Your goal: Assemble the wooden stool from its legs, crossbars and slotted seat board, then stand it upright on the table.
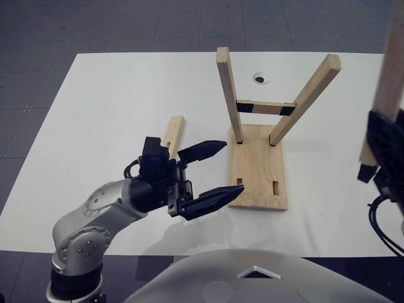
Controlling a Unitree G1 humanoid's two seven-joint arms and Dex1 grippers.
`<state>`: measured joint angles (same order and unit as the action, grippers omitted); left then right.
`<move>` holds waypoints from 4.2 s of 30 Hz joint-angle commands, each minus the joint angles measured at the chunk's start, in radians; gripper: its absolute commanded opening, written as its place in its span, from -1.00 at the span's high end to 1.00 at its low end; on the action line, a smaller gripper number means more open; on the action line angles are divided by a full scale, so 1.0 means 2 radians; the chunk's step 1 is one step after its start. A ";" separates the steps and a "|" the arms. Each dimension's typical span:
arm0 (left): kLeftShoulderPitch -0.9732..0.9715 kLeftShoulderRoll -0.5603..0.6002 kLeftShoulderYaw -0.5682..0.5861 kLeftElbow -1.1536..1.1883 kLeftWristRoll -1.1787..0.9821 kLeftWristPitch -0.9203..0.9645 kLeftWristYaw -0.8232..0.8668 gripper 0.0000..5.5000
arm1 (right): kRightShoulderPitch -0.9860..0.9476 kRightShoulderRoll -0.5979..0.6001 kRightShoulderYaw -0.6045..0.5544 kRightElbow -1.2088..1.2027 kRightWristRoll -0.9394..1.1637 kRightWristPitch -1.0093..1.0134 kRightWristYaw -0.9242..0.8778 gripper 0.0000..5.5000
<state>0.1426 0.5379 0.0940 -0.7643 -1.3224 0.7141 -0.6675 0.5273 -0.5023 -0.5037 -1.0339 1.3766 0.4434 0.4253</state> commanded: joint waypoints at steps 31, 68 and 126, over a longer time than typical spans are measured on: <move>-0.067 -0.005 -0.100 0.032 0.030 0.006 -0.018 -0.81 | -0.027 -0.070 0.339 -0.006 -0.222 -0.044 0.021 0.26; -0.027 0.042 -0.069 0.005 0.019 -0.007 -0.147 0.25 | -0.097 -0.089 0.350 0.080 0.016 0.089 -0.027 0.15; -0.054 -0.124 -0.131 0.392 0.371 -0.488 -0.377 0.26 | -0.027 -0.109 0.259 0.217 -0.321 0.012 0.207 -1.00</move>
<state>0.0614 0.2989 -0.1638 0.0045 -0.5836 -0.2405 -1.4062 0.4805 -0.7085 0.0261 -0.6065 0.7499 0.4596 0.8316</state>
